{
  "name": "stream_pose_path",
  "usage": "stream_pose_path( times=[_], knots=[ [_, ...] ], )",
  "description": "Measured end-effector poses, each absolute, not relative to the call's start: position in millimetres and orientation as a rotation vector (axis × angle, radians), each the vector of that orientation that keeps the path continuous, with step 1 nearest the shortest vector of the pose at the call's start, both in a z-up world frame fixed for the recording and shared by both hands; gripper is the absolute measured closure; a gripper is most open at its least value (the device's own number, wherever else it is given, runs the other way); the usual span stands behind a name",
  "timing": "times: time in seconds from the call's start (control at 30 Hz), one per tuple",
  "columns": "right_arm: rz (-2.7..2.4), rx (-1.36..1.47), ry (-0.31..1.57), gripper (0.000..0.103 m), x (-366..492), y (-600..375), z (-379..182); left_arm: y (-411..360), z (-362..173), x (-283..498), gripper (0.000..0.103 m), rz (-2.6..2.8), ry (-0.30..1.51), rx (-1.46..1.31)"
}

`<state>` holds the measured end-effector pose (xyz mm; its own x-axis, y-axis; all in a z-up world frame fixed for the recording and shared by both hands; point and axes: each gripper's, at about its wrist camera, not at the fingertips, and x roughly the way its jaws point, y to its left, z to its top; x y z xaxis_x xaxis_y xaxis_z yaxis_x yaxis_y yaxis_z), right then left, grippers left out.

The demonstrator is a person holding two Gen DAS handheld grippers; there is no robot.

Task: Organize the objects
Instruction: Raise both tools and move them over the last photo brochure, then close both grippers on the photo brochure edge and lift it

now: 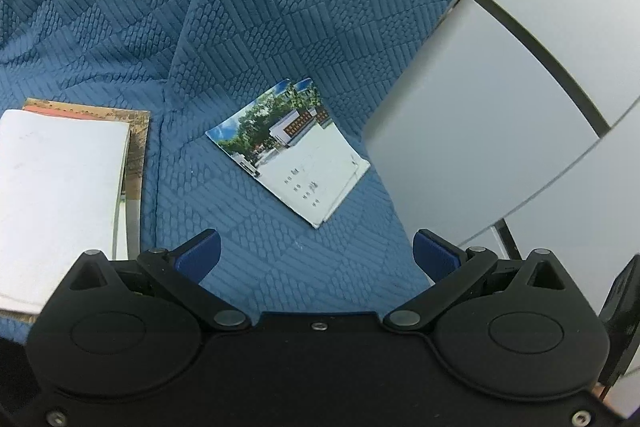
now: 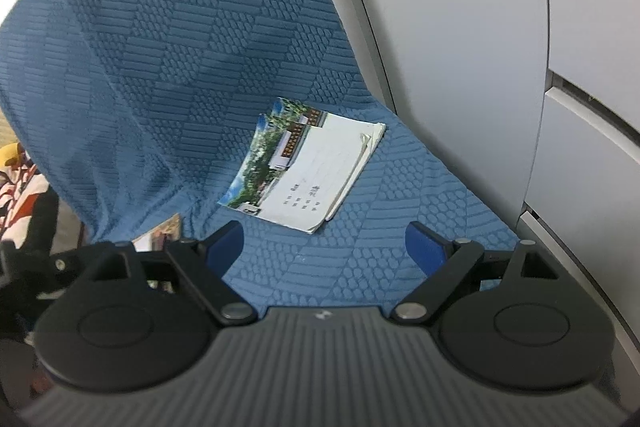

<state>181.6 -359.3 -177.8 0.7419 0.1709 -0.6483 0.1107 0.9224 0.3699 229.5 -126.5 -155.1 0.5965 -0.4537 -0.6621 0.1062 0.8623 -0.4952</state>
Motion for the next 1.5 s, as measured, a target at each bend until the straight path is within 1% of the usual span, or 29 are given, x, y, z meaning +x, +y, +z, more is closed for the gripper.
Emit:
stream_pose_path(
  times=[0.53,0.73,0.8,0.83,0.87,0.9,0.93,0.97,1.0,1.07,1.17,1.33,1.5],
  knots=[
    [0.039,0.489,0.714,0.014,228,-373,-233,-142,-228,290,0.001,-0.273,0.984,-0.556],
    [0.073,0.541,0.717,0.014,249,-367,-242,-151,-251,314,0.007,-0.265,1.023,-0.617],
    [0.096,0.574,0.721,0.015,257,-366,-246,-154,-259,322,0.014,-0.273,1.034,-0.647],
    [0.11,0.592,0.722,0.017,262,-365,-249,-155,-263,325,0.02,-0.274,1.041,-0.661],
    [0.112,0.599,0.726,0.026,266,-366,-252,-156,-267,327,0.026,-0.275,1.05,-0.679],
    [0.111,0.597,0.734,0.034,270,-366,-255,-157,-272,330,0.029,-0.277,1.059,-0.702],
    [0.111,0.597,0.743,0.04,274,-366,-258,-158,-278,333,0.035,-0.283,1.072,-0.732],
    [0.12,0.604,0.753,0.051,278,-366,-262,-158,-284,335,0.039,-0.291,1.083,-0.761],
    [0.137,0.625,0.763,0.059,282,-367,-266,-158,-291,338,0.041,-0.297,1.093,-0.797],
    [0.17,0.681,0.773,0.062,288,-371,-272,-158,-302,342,0.048,-0.298,1.104,-0.863],
    [0.195,0.782,0.785,0.062,296,-378,-283,-161,-320,348,0.056,-0.288,1.131,-0.946],
    [0.199,0.87,0.777,0.062,297,-385,-293,-167,-337,349,0.057,-0.292,1.135,-1.074],
    [0.198,0.913,0.77,0.062,298,-391,-298,-170,-342,350,0.061,-0.249,1.115,-1.152]
  ],
)
